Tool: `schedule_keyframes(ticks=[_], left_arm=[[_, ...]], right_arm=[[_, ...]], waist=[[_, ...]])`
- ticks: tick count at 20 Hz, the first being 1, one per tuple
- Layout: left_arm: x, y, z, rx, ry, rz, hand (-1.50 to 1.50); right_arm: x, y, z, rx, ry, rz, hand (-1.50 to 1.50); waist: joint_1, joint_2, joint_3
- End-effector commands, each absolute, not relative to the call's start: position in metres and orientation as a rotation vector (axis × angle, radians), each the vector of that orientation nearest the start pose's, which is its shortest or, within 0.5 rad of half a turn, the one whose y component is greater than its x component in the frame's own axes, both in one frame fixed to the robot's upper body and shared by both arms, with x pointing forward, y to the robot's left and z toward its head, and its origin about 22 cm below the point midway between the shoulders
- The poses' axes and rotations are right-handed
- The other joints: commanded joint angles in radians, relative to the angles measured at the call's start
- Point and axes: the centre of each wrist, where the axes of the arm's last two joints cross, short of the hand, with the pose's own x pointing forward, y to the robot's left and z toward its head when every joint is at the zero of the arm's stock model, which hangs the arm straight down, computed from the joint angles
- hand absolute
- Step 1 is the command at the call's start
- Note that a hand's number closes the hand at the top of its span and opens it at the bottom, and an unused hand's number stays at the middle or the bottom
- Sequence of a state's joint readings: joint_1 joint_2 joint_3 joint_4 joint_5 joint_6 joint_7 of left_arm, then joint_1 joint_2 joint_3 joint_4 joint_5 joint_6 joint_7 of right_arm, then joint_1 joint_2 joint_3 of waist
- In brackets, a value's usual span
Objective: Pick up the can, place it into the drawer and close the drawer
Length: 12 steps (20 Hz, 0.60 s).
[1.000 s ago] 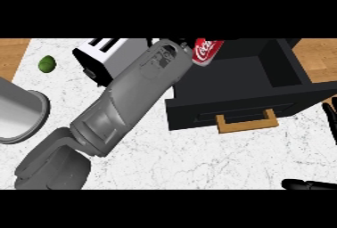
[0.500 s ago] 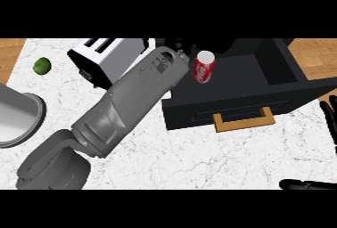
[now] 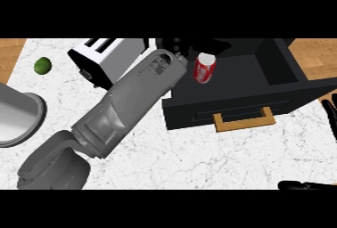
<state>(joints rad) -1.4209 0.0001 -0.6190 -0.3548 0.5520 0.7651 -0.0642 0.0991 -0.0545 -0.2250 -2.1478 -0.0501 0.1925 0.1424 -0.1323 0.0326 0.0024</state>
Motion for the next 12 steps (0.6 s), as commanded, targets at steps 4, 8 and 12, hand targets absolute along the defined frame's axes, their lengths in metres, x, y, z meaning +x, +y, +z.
schedule_keyframes(ticks=[4, 8, 12], left_arm=[[0.426, 0.001, 0.146, 0.294, -1.76, -0.122, -1.5], [0.428, -0.006, 0.165, 0.249, -1.755, -0.112, -1.5], [0.425, -0.014, 0.182, 0.226, -1.779, -0.052, -1.5]], right_arm=[[0.18, -0.291, 0.134, -0.331, -1.97, 0.251, -1.5], [0.174, -0.287, 0.143, -0.407, -2.011, 0.351, -1.5], [0.184, -0.287, 0.153, -0.465, -2.023, 0.455, -1.5]], waist=[[0.003, 0.001, -0.001], [0.023, -0.007, -0.001], [0.034, -0.01, -0.001]])
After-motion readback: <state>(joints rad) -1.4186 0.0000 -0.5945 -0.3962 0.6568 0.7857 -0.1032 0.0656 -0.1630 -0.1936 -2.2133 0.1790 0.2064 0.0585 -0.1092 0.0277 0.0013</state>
